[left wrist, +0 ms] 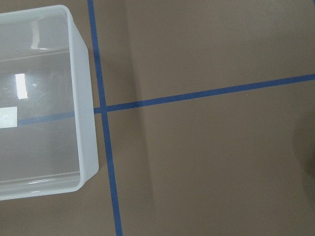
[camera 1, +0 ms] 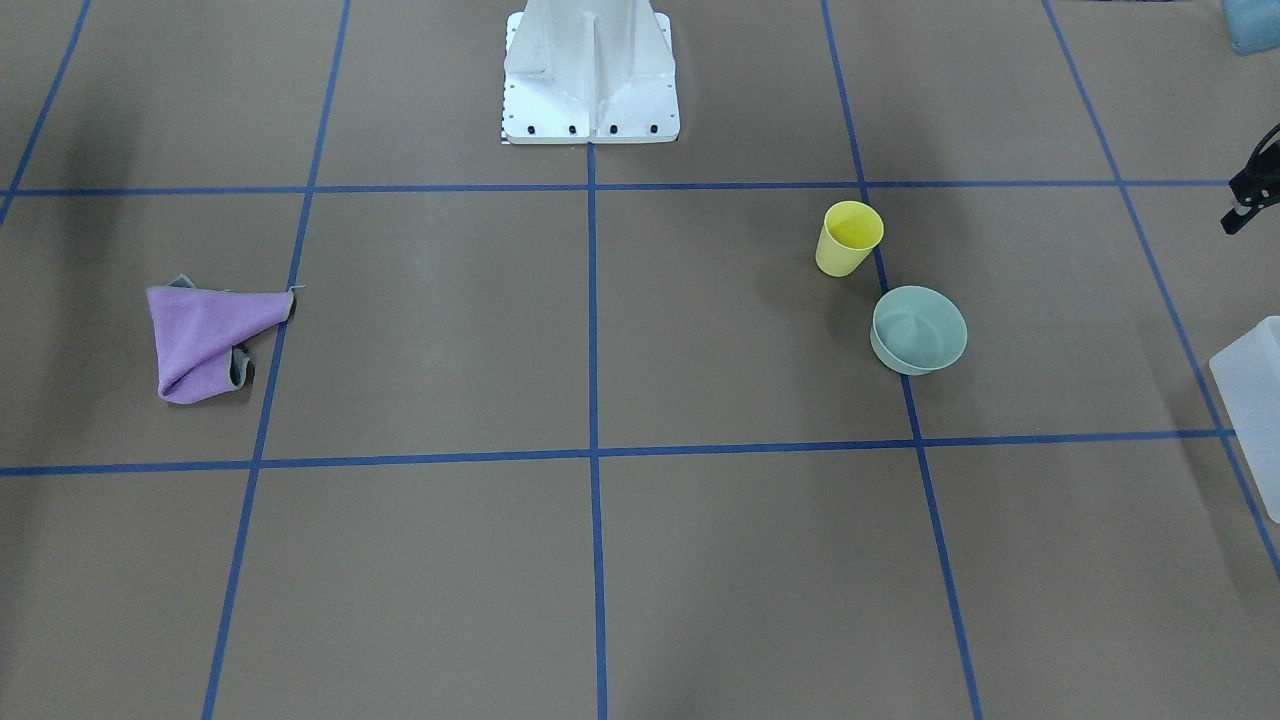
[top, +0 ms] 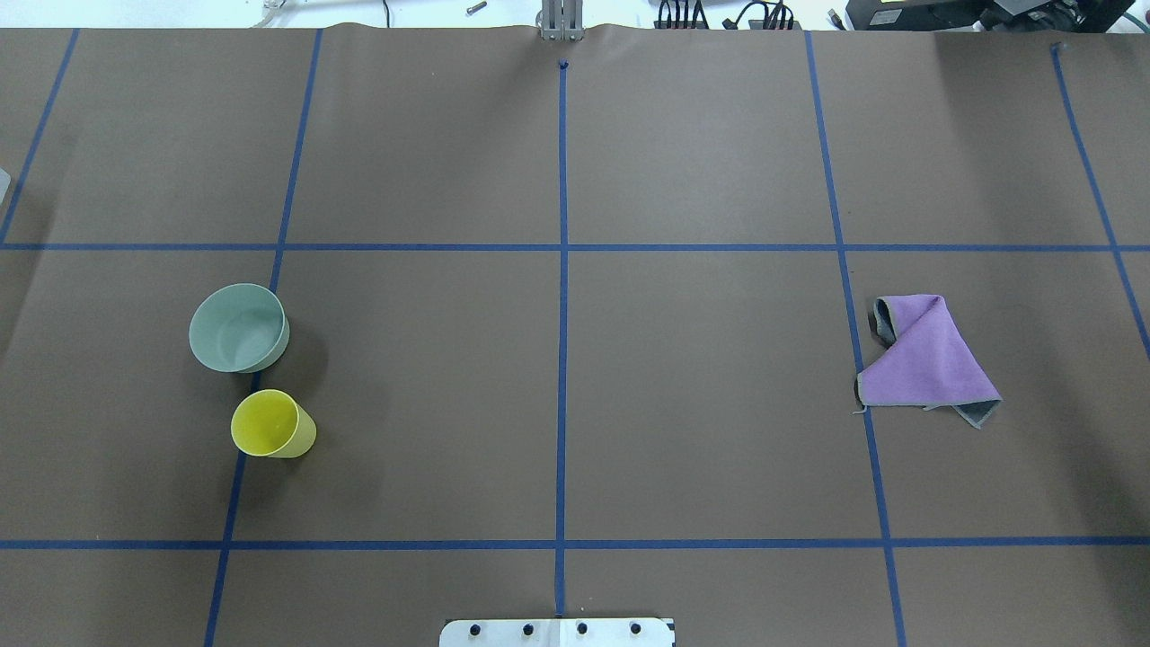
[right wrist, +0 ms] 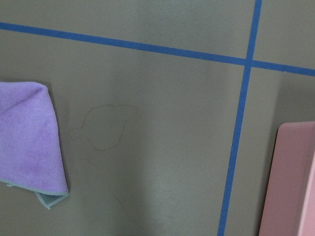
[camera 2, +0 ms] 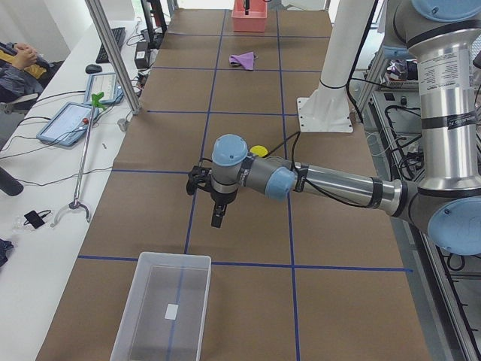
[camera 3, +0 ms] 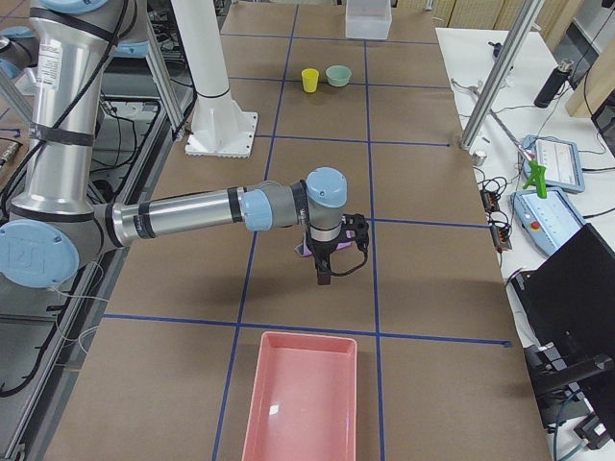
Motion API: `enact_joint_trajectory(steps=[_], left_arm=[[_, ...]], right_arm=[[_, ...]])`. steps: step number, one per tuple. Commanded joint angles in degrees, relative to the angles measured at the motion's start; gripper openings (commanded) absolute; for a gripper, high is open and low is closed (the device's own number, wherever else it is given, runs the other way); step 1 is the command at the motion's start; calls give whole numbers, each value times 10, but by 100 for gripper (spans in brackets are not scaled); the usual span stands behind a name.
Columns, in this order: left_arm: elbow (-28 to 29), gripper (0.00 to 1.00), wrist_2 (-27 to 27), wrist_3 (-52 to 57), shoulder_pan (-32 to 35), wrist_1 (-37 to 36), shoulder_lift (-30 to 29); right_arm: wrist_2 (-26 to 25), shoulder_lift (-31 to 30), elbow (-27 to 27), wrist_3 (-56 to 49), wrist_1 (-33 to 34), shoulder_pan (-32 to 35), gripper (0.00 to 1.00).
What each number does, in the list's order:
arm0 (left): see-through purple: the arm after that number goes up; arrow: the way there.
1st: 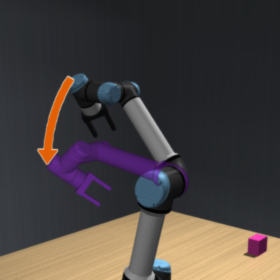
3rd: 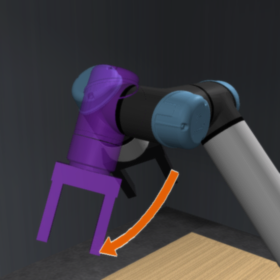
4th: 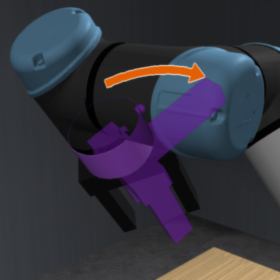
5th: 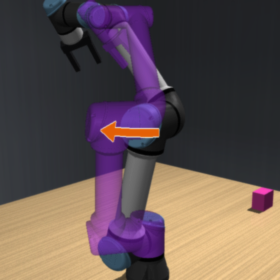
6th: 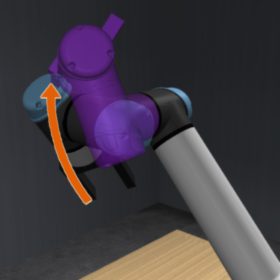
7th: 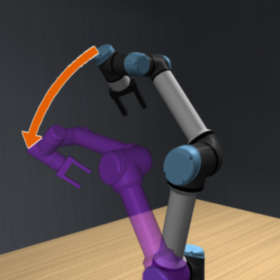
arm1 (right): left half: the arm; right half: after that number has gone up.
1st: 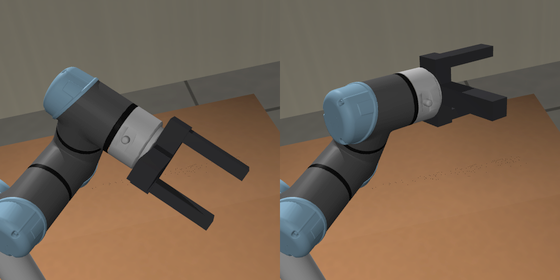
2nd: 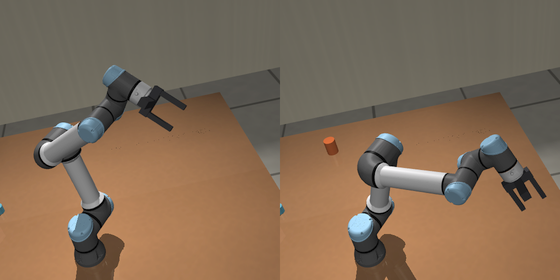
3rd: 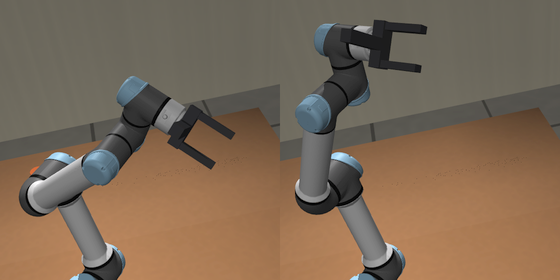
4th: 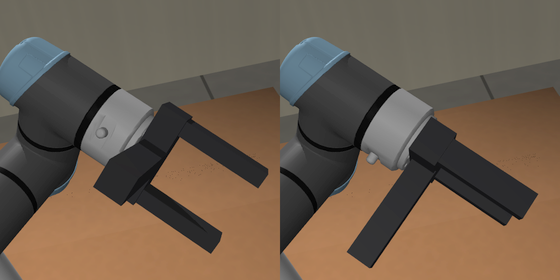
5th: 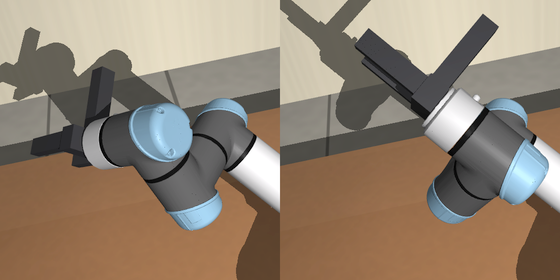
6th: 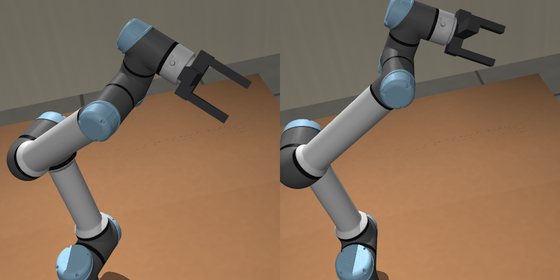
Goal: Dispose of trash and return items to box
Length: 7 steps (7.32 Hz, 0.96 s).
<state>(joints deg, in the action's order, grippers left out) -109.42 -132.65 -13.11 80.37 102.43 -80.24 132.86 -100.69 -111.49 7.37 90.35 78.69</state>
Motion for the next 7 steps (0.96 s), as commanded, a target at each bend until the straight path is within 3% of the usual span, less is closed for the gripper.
enact_joint_trajectory(steps=[1,2,4,7], left_arm=[[0,98,-1,-2,-2,-1,0],[-2,98,-1,-3,-5,-2,-3],[-4,98,-8,-121,-103,16,-44],[66,98,-1,-300,-217,85,-110]], right_arm=[[0,1,0,4,0,-1,100],[1,1,0,4,0,-3,100],[6,1,-1,4,0,-4,100],[4,1,1,3,0,-13,100]])
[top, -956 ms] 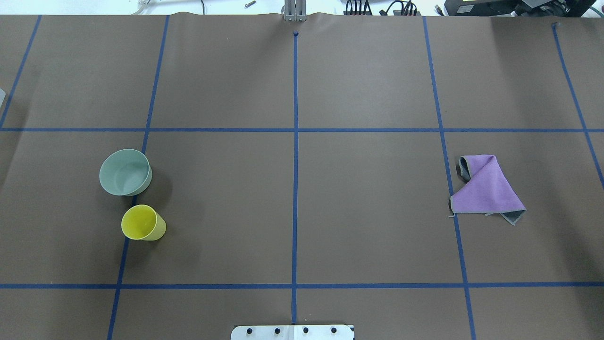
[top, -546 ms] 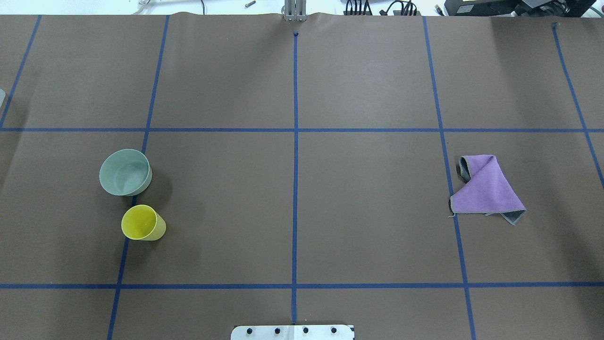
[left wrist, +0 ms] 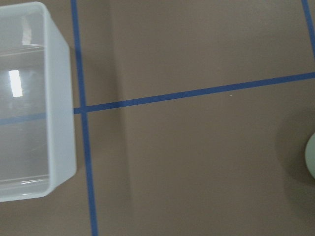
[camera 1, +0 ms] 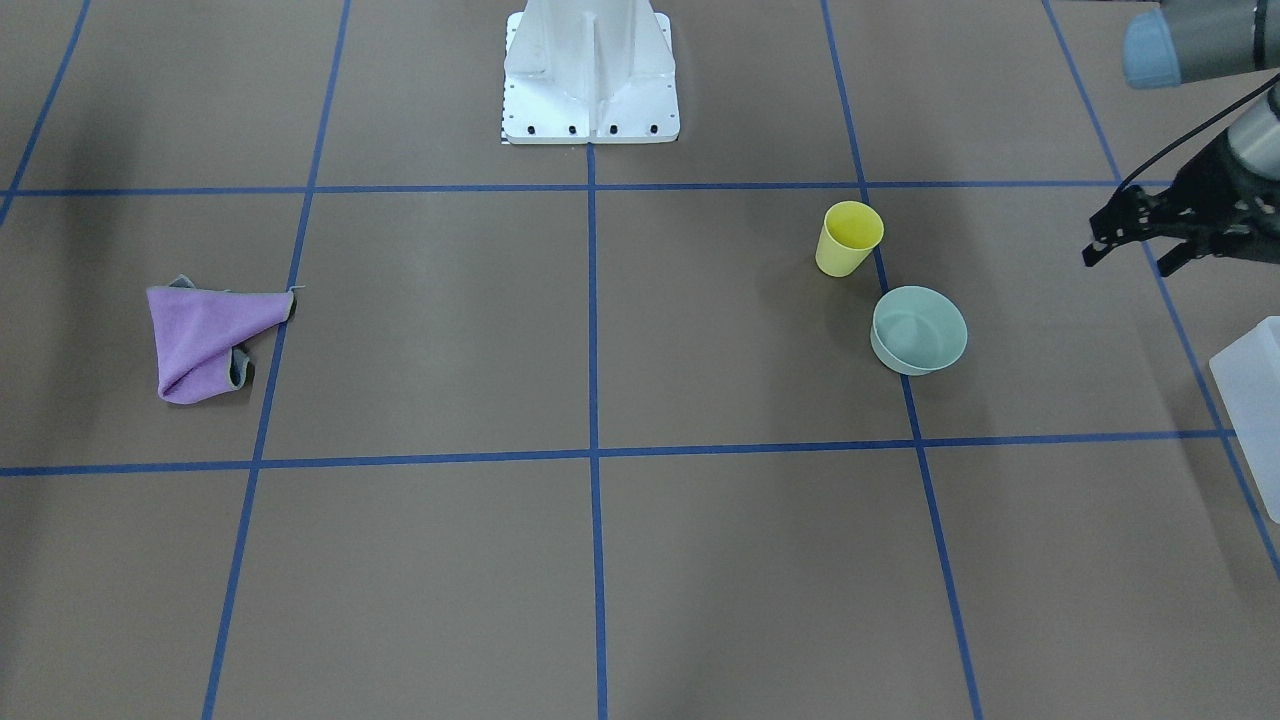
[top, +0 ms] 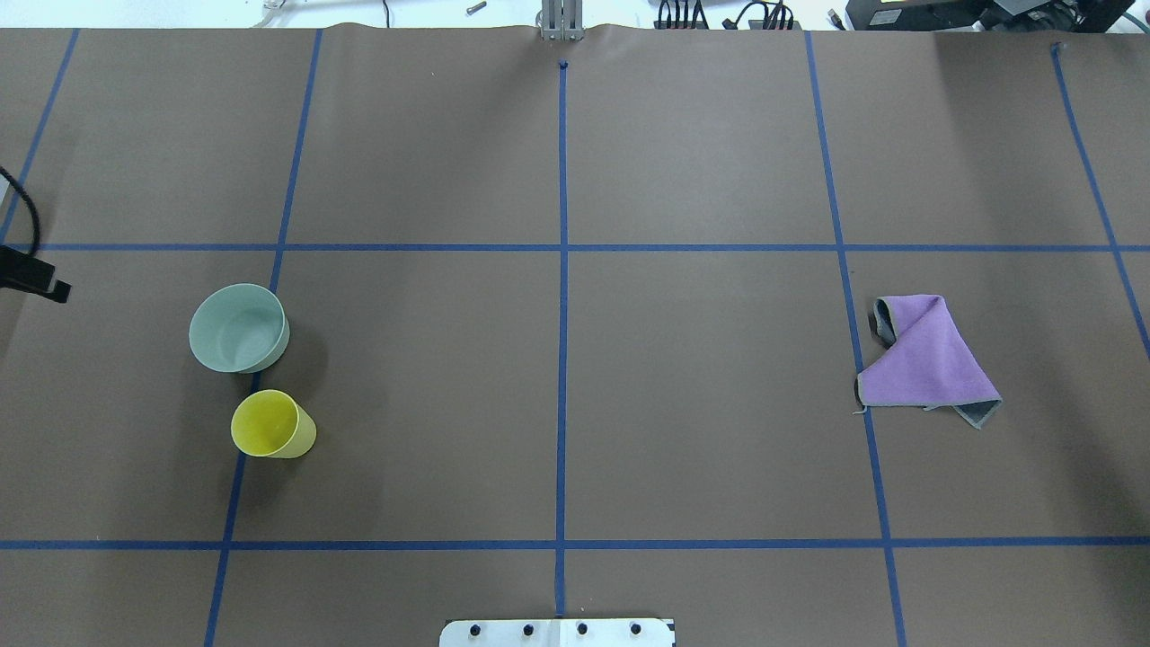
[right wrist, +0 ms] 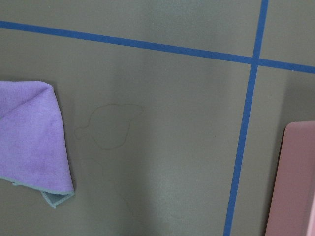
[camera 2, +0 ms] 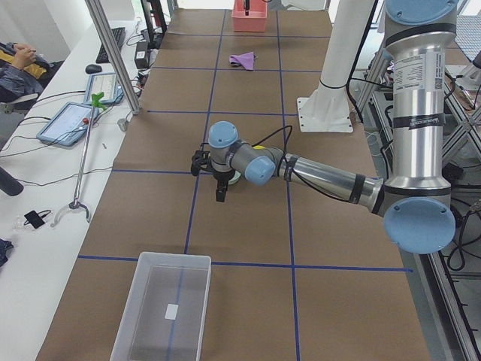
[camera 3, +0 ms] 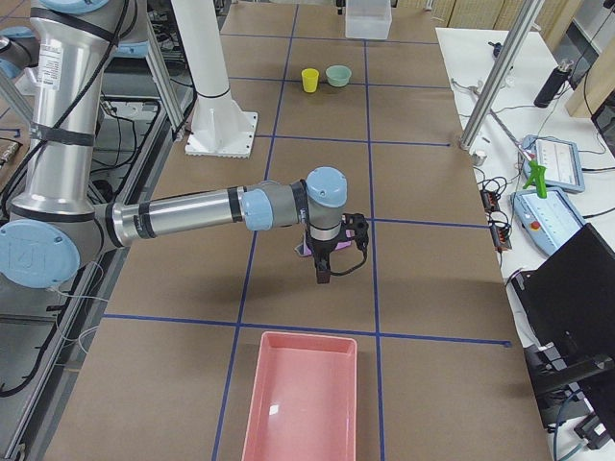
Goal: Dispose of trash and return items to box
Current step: 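Reach the left gripper to the pale green bowl and grasp its rim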
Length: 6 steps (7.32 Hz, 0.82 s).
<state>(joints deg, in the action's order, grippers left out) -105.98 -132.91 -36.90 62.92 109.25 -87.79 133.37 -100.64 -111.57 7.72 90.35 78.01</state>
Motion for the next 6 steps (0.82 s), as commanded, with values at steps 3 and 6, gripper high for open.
enact_joint_trajectory(steps=[3,6], left_arm=[[81,98,45,-121,-100,18,-80],[99,98,59,-123,-126,21,-92]], right_arm=[[0,0,2,2,0,-13,100],[0,2,10,1,0,-17,100]])
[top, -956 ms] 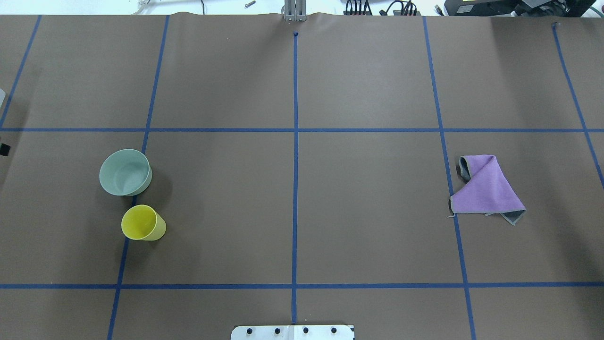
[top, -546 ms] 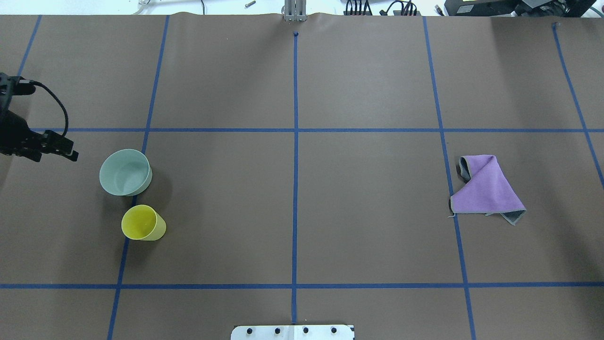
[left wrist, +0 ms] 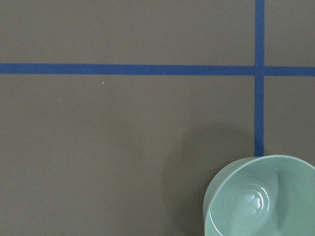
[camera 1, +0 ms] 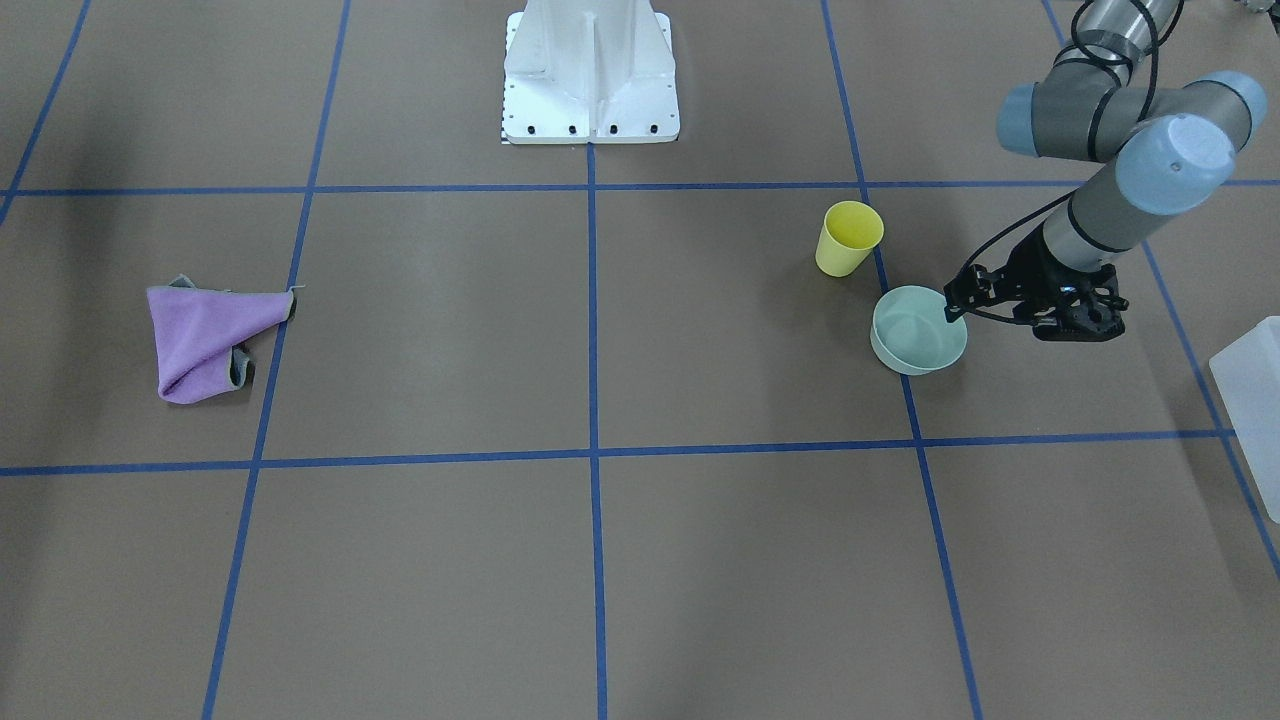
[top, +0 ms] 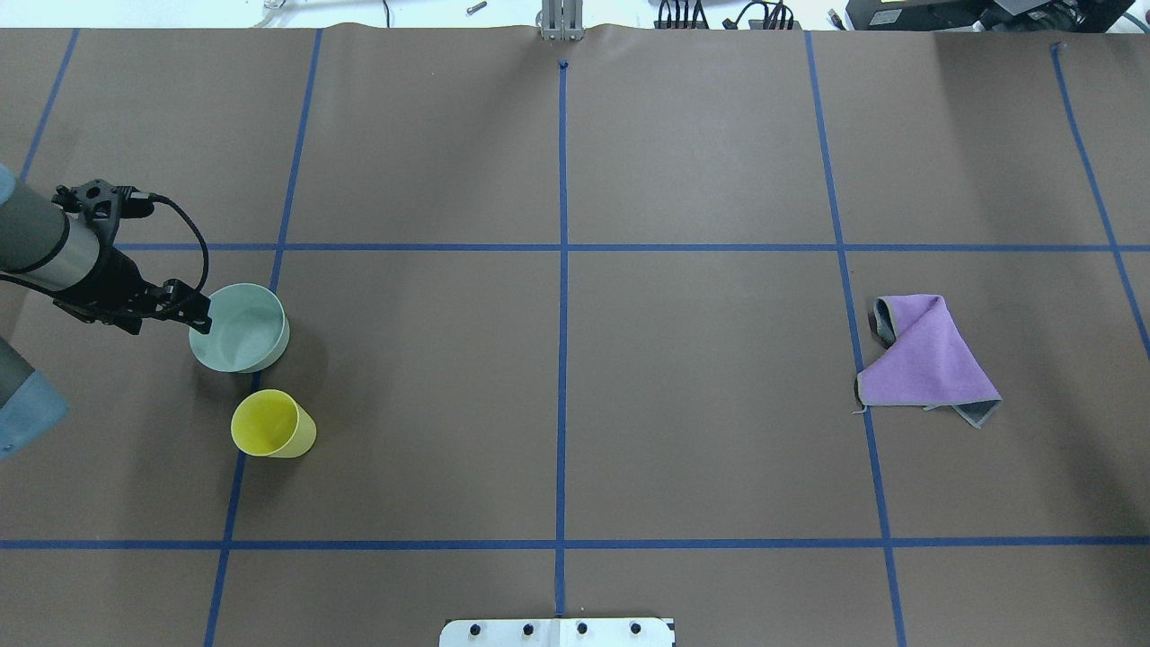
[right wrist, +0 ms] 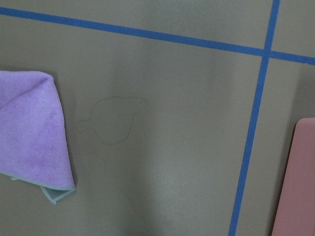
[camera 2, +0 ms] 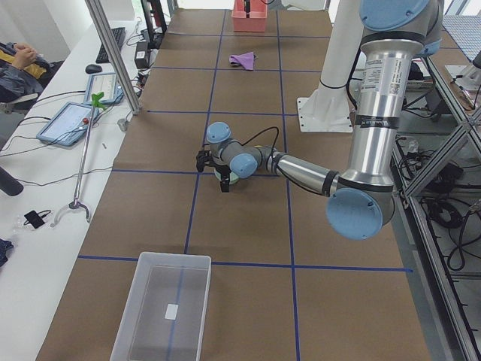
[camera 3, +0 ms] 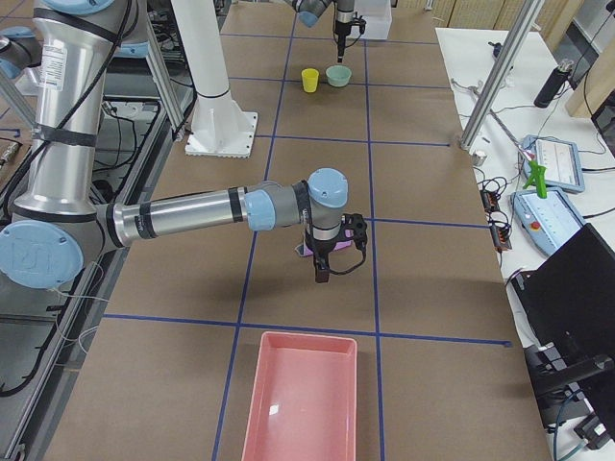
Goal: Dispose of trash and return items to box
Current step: 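Reach the left gripper to the pale green bowl and grasp its rim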
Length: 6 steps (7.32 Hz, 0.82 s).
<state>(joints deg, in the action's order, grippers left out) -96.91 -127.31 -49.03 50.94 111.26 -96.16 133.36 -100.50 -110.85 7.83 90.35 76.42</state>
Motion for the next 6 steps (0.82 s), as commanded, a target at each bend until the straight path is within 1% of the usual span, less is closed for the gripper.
enact_joint_trajectory(steps=[1,2,3,5,6], left_arm=[[9,79,3,-3,-7,1,-9],[9,23,3,-12,-7,1,-10],[10,0,0,-27,-8,1,-22],[10,0,1,-41,-19,2,-31],[9,0,-4,-67,-19,0,-46]], right_arm=[[1,0,3,0,0,-3,100],[1,0,3,0,-1,-3,100],[1,0,3,0,0,-3,100],[1,0,5,0,-1,-3,100],[1,1,6,0,0,-3,100]])
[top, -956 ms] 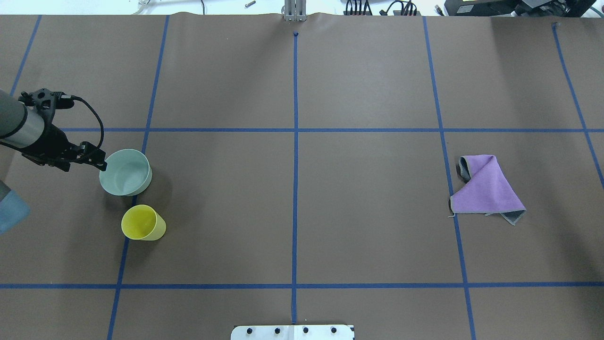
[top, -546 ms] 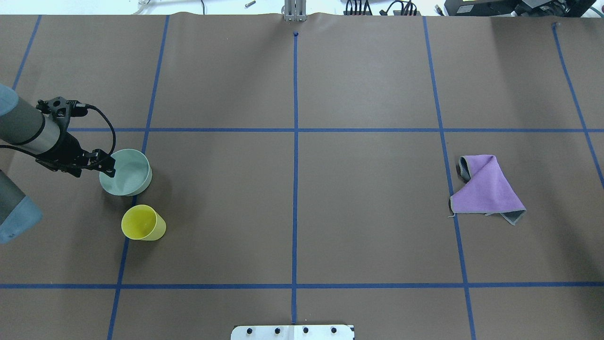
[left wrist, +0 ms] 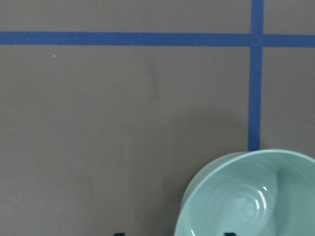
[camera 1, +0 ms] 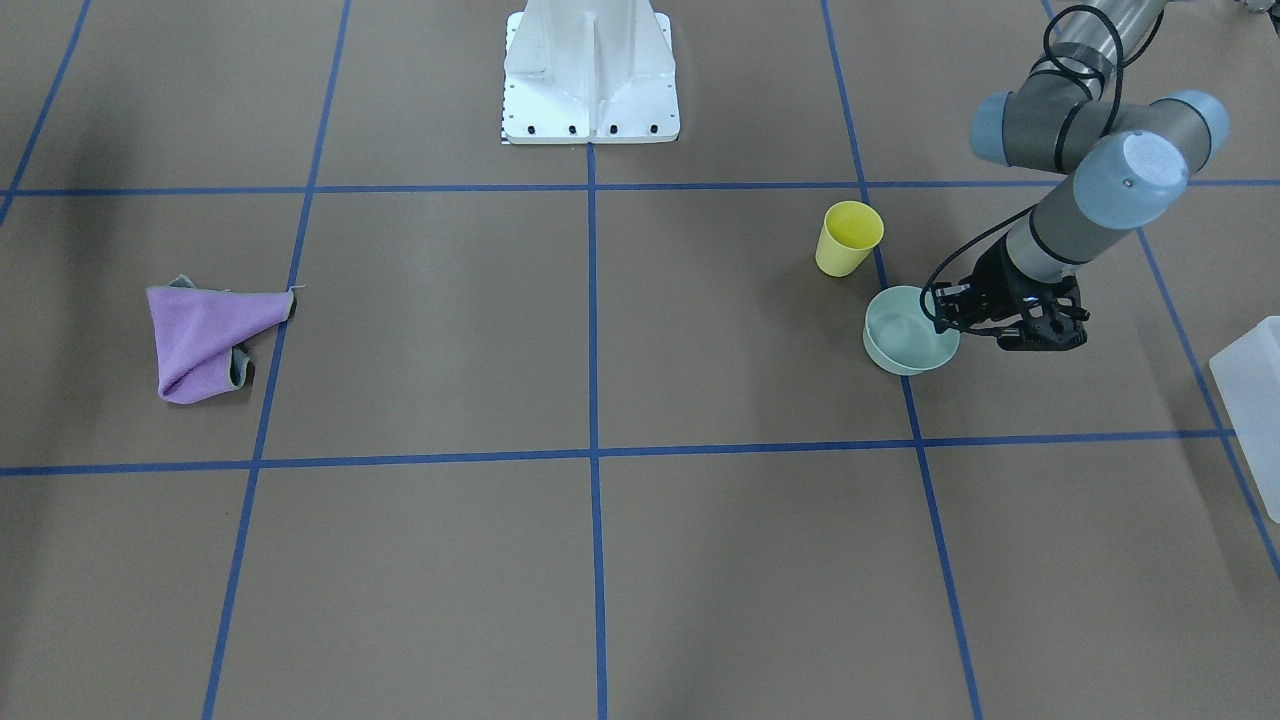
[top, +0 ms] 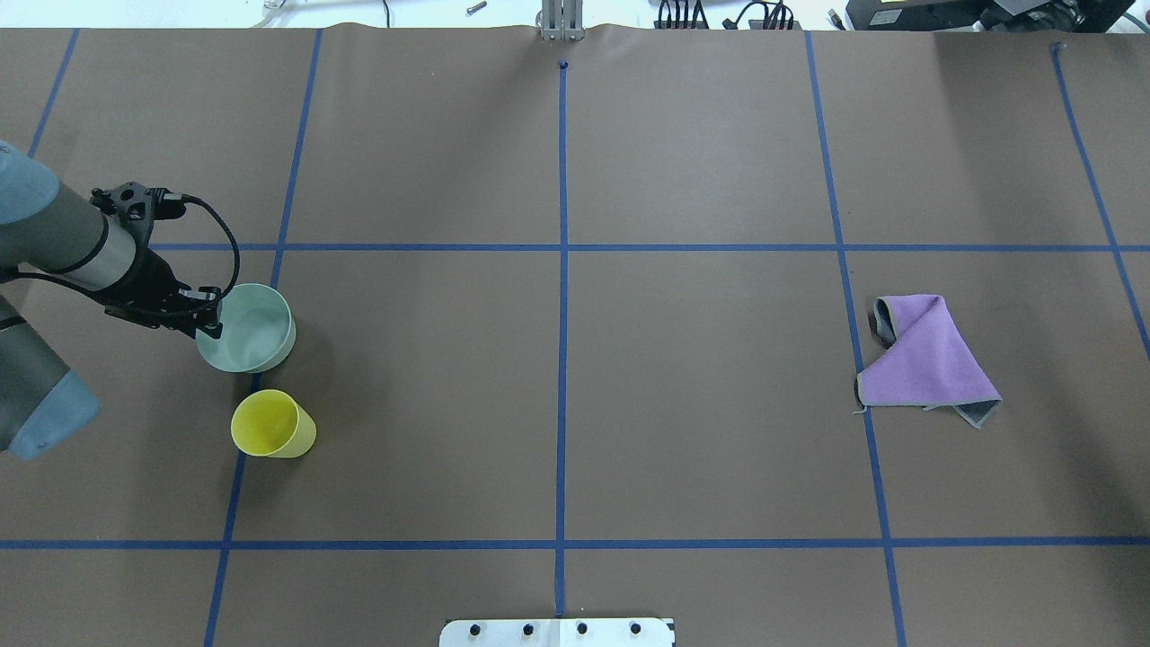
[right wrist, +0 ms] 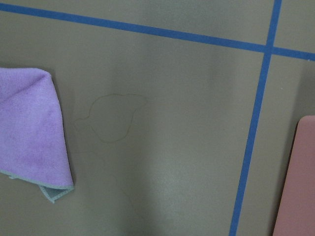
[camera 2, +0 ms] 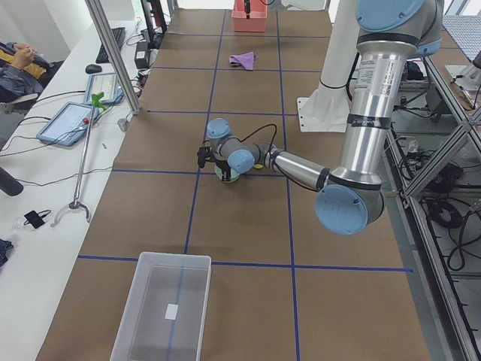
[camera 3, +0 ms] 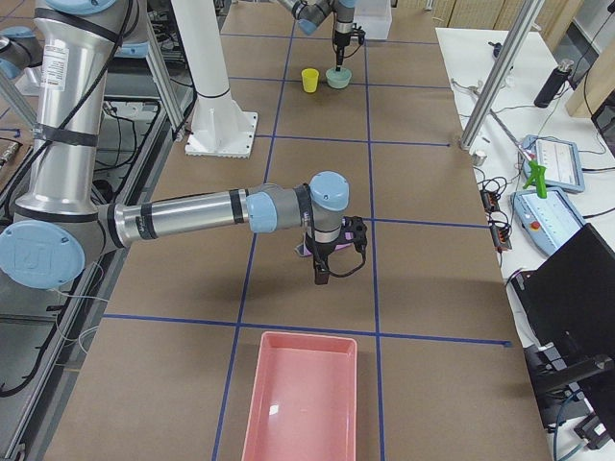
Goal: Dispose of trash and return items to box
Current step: 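Lift the green bowl with the left gripper toward the clear bin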
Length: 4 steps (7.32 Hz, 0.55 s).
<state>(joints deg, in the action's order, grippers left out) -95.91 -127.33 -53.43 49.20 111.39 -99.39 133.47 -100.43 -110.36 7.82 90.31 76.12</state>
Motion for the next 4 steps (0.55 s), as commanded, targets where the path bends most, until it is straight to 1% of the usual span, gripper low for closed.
enact_joint_trajectory(steps=[1,2,3,4], left_arm=[[-11,0,-36,-29,0,-6,-22],[-25,0,-62,-30,29,-1,-25],[-40,0,-112,-23,90,-1,-16],[-38,0,-169,-14,170,-2,-6]], right_arm=[[0,0,2,0,0,0,100],[0,1,2,0,0,0,100],[0,1,2,0,0,0,100],[-1,1,3,0,-1,0,100]])
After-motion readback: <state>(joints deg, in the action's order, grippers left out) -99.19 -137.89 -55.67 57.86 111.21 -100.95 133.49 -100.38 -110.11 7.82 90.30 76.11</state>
